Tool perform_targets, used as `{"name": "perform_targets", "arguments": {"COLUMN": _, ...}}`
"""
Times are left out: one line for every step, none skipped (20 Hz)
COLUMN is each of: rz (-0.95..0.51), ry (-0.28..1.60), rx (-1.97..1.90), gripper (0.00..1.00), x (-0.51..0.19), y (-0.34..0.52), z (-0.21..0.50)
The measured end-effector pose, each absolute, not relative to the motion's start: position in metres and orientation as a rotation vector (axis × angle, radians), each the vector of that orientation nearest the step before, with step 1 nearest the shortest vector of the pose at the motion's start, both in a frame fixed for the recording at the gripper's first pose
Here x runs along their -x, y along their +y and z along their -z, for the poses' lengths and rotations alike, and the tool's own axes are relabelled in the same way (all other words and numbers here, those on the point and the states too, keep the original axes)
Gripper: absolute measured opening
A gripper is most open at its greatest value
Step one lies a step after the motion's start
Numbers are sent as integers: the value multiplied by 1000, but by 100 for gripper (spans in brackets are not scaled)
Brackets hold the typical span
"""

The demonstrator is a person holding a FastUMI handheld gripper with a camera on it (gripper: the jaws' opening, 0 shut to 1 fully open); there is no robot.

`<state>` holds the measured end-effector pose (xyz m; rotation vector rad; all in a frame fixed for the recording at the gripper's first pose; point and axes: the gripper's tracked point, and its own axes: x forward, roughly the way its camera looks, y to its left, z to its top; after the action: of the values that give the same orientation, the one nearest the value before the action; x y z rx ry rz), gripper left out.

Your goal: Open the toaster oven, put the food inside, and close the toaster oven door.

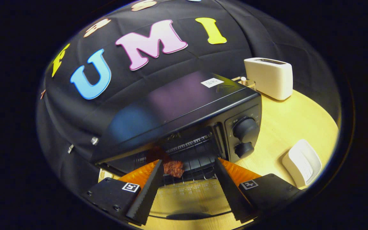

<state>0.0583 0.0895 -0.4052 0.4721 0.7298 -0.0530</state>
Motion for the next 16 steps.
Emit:
{"name": "perform_targets", "arguments": {"rz": 25, "ry": 742, "rx": -444, "gripper": 98, "x": -46, "y": 94, "z": 400}}
{"name": "perform_targets", "arguments": {"rz": 1, "ry": 752, "rx": -417, "gripper": 98, "x": -36, "y": 97, "z": 397}}
{"name": "perform_targets", "arguments": {"rz": -21, "ry": 770, "rx": -395, "gripper": 98, "x": -26, "y": 102, "z": 395}}
{"name": "perform_targets", "arguments": {"rz": -41, "ry": 790, "rx": -375, "gripper": 98, "x": -15, "y": 106, "z": 395}}
{"name": "perform_targets", "arguments": {"rz": -48, "ry": 801, "rx": -352, "gripper": 98, "x": -9, "y": 107, "z": 395}}
{"name": "perform_targets", "arguments": {"rz": -61, "ry": 810, "rx": -333, "gripper": 98, "x": -3, "y": 111, "z": 394}}
{"name": "perform_targets", "arguments": {"rz": -80, "ry": 823, "rx": -317, "gripper": 98, "x": 4, "y": 116, "z": 394}}
{"name": "perform_targets", "arguments": {"rz": -98, "ry": 837, "rx": -298, "gripper": 98, "x": 12, "y": 121, "z": 394}}
{"name": "perform_targets", "arguments": {"rz": -119, "ry": 851, "rx": -279, "gripper": 98, "x": 20, "y": 126, "z": 395}}
{"name": "perform_targets", "arguments": {"rz": -141, "ry": 863, "rx": -261, "gripper": 98, "x": 27, "y": 132, "z": 396}}
{"name": "perform_targets", "arguments": {"rz": -160, "ry": 877, "rx": -243, "gripper": 98, "x": 35, "y": 137, "z": 398}}
{"name": "perform_targets", "arguments": {"rz": -170, "ry": 894, "rx": -237, "gripper": 98, "x": 42, "y": 141, "z": 401}}
{"name": "perform_targets", "arguments": {"rz": -176, "ry": 913, "rx": -234, "gripper": 98, "x": 51, "y": 143, "z": 406}}
{"name": "perform_targets", "arguments": {"rz": -175, "ry": 927, "rx": -228, "gripper": 98, "x": 58, "y": 145, "z": 409}}
{"name": "perform_targets", "arguments": {"rz": -174, "ry": 942, "rx": -217, "gripper": 98, "x": 65, "y": 146, "z": 414}}
{"name": "perform_targets", "arguments": {"rz": -177, "ry": 964, "rx": -203, "gripper": 98, "x": 71, "y": 147, "z": 420}}
